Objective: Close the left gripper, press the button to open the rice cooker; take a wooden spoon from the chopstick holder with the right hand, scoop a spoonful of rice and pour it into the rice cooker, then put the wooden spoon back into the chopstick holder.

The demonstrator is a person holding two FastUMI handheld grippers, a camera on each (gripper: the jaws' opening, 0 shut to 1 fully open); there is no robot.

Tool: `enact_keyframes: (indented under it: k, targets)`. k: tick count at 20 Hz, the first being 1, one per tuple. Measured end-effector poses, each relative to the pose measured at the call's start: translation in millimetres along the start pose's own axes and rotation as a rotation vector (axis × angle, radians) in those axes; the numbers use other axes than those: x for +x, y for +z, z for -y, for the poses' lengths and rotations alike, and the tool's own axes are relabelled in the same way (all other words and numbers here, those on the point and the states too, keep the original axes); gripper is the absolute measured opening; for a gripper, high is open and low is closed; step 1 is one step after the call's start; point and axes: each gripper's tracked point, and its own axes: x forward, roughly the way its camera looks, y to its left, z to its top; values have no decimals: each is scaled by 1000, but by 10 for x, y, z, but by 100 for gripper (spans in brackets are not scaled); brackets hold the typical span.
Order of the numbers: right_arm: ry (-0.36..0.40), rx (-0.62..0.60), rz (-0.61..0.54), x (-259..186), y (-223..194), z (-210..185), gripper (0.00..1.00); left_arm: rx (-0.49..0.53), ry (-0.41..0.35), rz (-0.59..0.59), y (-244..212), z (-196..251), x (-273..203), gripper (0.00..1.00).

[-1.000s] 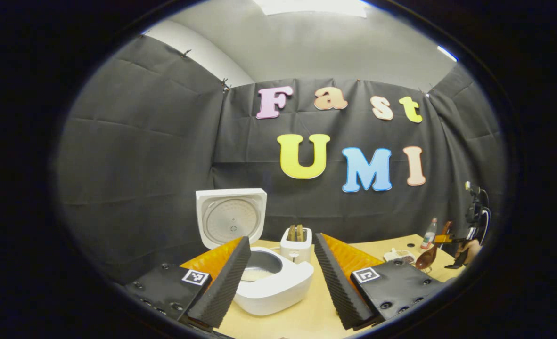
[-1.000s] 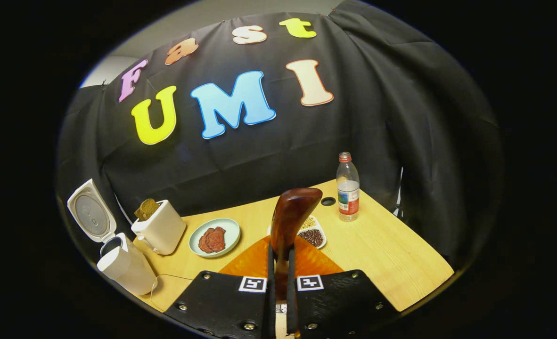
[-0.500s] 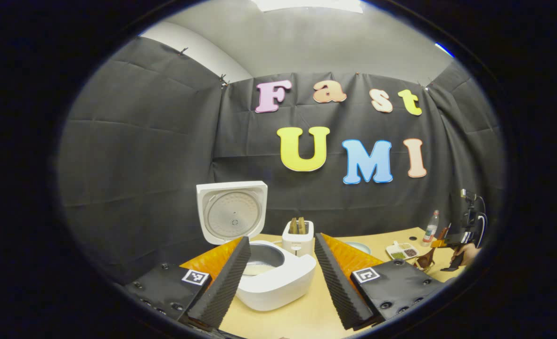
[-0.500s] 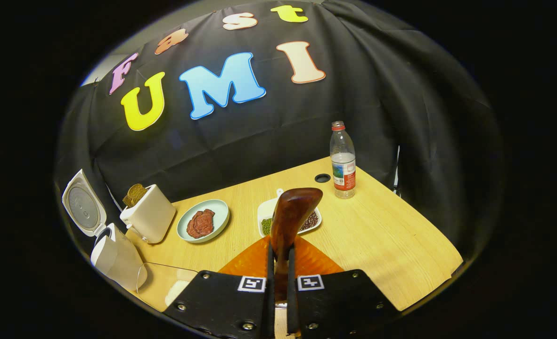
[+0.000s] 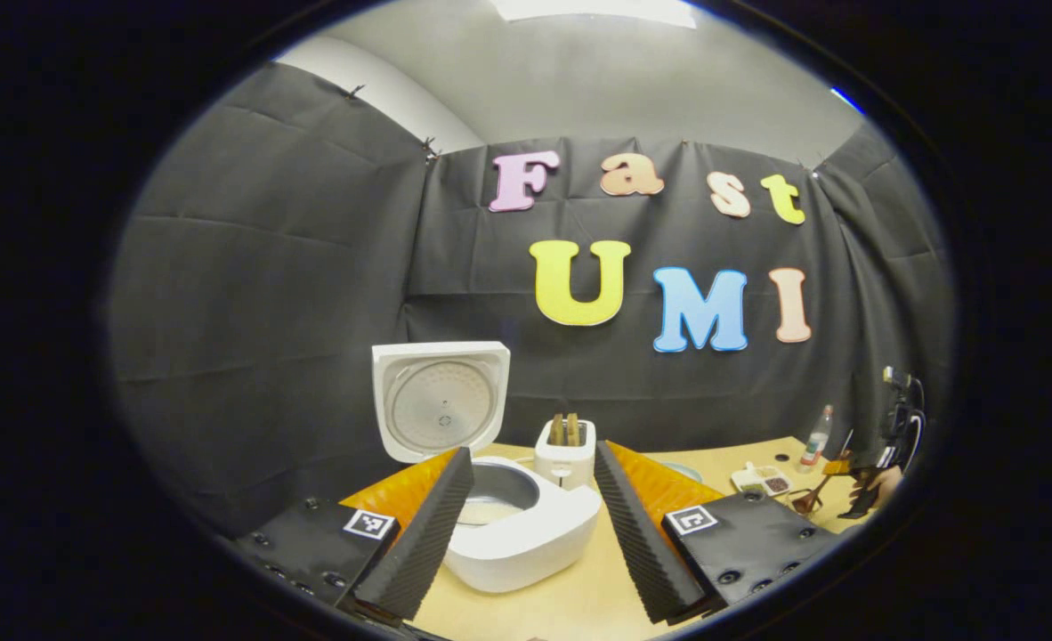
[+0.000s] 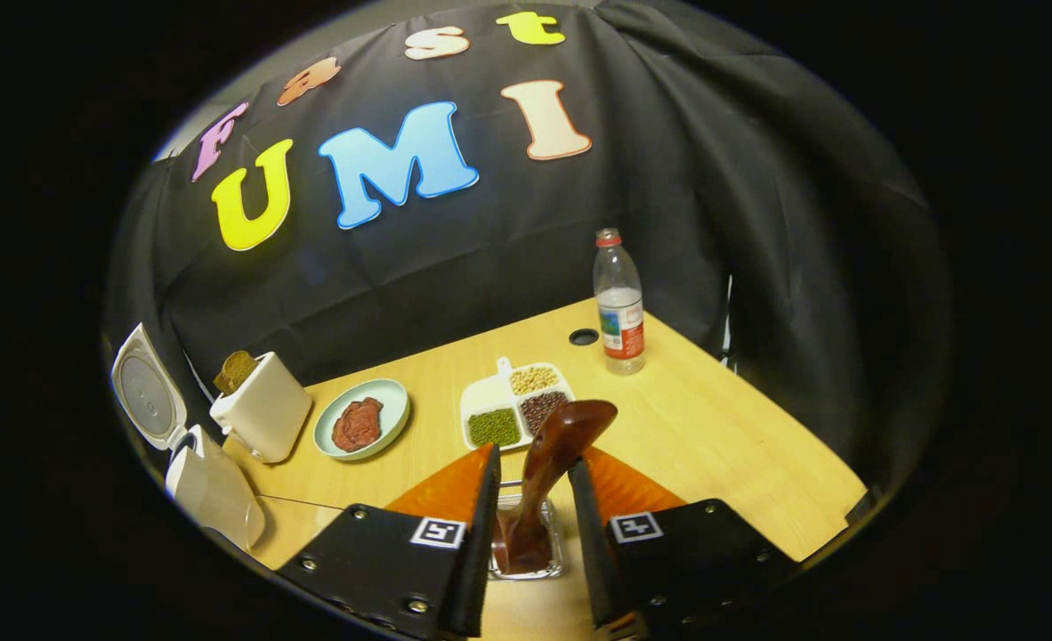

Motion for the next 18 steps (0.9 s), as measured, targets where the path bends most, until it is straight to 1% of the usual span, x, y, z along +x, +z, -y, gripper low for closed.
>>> enact_keyframes:
  k: [1, 2, 3, 4, 5, 6, 7, 9, 10, 11, 12, 13, 14, 16, 17, 18]
  targets:
    - [-9, -13, 11, -51, 54, 34, 55, -4, -3, 1, 1, 9, 41, 98]
    - [-25, -26, 32, -110, 114, 75, 64, -8, -7, 0, 8, 18, 95, 96]
    - [-51, -44, 63, -155, 199, 142, 84, -13, -11, 1, 10, 25, 143, 94]
    - [-81, -64, 91, -230, 274, 208, 88, -16, -13, 2, 18, 30, 197, 92]
    - [-114, -89, 115, -297, 359, 266, 99, -17, -9, 3, 35, 9, 242, 92]
    - [-131, -111, 137, -385, 436, 268, 99, -15, -6, 4, 49, -6, 289, 92]
    - [-131, -128, 152, -467, 518, 242, 99, -12, -4, 7, 72, -28, 340, 98]
    - [-113, -159, 188, -657, 679, 131, 99, -4, 3, 14, 113, -81, 454, 98]
    - [-99, -172, 207, -755, 754, 66, 99, 3, 10, 13, 132, -115, 527, 95]
    - [-75, -181, 227, -868, 833, -27, 99, 8, 18, 12, 163, -168, 604, 95]
    - [-53, -184, 246, -980, 891, -118, 99, 12, 25, 13, 190, -210, 691, 98]
    - [-30, -190, 258, -1077, 933, -198, 95, 15, 29, 14, 234, -254, 778, 98]
    - [-10, -197, 266, -1159, 941, -270, 99, 19, 35, 14, 272, -295, 875, 98]
    - [26, -213, 285, -1315, 981, -372, 98, 38, 61, 14, 386, -435, 1106, 94]
    - [31, -215, 298, -1380, 1006, -381, 99, 49, 81, 14, 450, -521, 1229, 92]
    - [31, -212, 304, -1406, 997, -369, 98, 51, 92, 19, 522, -586, 1355, 98]
